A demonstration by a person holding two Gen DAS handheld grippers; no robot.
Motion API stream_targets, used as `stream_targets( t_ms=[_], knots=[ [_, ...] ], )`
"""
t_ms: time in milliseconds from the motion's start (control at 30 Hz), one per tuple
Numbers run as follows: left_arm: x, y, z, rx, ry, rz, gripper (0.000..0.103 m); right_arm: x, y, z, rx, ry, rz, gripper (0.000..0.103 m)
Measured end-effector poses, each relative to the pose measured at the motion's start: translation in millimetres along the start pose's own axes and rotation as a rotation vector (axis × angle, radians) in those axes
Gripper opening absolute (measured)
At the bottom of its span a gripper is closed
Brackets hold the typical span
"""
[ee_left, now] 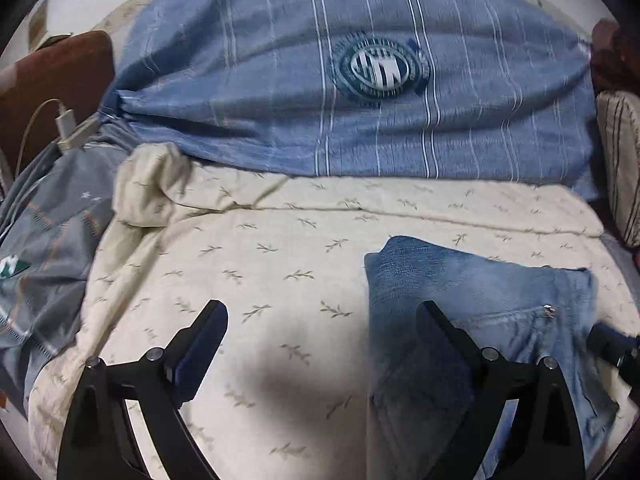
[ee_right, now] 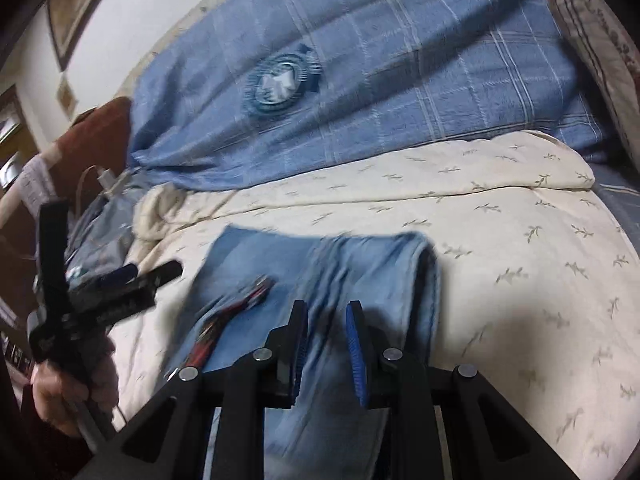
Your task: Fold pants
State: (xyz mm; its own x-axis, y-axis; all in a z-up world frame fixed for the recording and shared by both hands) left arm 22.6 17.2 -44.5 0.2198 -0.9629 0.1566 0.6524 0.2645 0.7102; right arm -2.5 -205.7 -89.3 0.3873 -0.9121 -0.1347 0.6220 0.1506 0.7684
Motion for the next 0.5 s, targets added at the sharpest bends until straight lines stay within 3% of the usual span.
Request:
stream_targets(
  t_ms=[100, 267, 367, 400, 500],
  knots=[
    [-7, -11, 16, 0.031, 0.018, -0.004, 0.096, -19, -7, 10, -0.001, -0.014, 0.050, 0.023],
    [-13, -35, 30, -0.003, -0.013, 0.002, 0.096, -38, -30, 21, -0.029, -0.044, 0.057, 0.023],
    [-7, -48, 37, 0.006, -0.016, -0.056, 0.096, -46, -41, 20, -0.054, -0.057, 0.069, 0.039],
    [-5, -51, 36, 0.001, -0.017, -0.074, 0.096, -48, -44, 18, -0.062, -0.061, 0.074, 0.052],
    [0, -55, 31, -0.018, -0.013, -0.099, 0.096, -49, -47, 11, -0.082, -0.094, 0.105, 0.056]
  ],
)
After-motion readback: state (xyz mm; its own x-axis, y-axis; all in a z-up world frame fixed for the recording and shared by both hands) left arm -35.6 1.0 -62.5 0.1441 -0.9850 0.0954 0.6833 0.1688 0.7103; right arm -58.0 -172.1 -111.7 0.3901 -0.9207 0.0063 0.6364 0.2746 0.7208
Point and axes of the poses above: each gripper's, at about its wrist camera, not at the fingertips, and z roughly against the way its jaws point, x to its right, y to its top, the point moved 3 cm from there along -z, roughly the way its jaws point, and after that the axes turned 15 degrees about z, right-handed, at the moved point
